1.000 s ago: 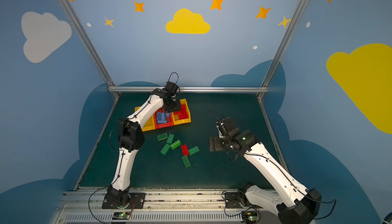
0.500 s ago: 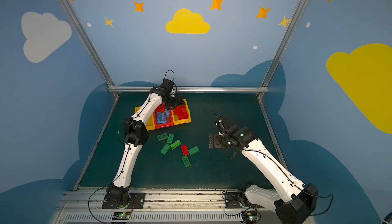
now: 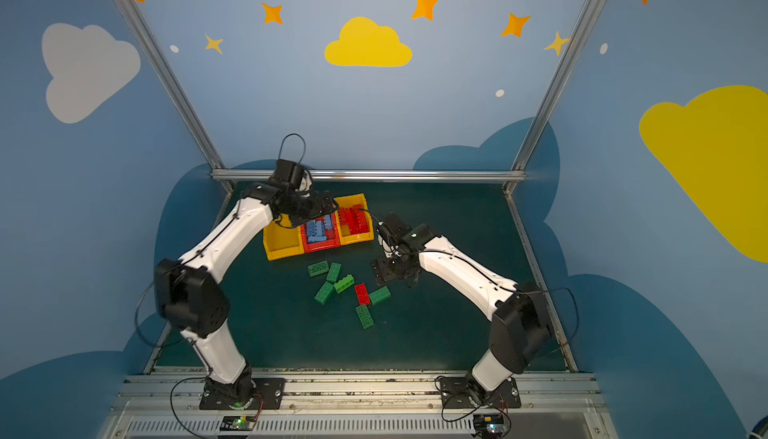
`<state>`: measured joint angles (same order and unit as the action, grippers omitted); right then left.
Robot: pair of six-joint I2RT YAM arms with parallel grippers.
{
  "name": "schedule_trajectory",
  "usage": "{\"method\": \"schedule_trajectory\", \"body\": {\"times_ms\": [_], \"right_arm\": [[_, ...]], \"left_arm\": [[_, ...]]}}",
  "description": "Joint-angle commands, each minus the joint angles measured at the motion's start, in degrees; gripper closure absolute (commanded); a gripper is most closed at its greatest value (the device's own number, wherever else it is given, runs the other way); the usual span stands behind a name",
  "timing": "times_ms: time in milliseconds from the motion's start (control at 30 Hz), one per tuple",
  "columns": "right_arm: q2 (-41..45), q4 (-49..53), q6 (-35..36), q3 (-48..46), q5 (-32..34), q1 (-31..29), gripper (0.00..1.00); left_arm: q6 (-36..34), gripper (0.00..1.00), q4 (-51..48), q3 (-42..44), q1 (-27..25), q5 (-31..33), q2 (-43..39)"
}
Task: Sort the legos into containers by color
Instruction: 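Lower the right gripper onto the last red brick while the left gripper withdraws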
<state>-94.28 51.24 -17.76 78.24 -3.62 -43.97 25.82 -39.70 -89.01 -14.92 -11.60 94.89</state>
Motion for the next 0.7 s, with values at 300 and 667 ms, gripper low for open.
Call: {"method": "schedule_trajectory", "body": {"times_ms": [300,667], "right_arm": [[-11.51,-4.23,2.77,4.91,-7.67,-5.89,0.27],[-20.48,-2.79,3.42,9.49,-4.65,-7.31,0.42]], "left_arm": [[5.6,0.0,1.91,35.24,2.37,16.24,-37.44],[8.82,0.0,-0.02,43.05,2.68,18.38,-46.82]]}}
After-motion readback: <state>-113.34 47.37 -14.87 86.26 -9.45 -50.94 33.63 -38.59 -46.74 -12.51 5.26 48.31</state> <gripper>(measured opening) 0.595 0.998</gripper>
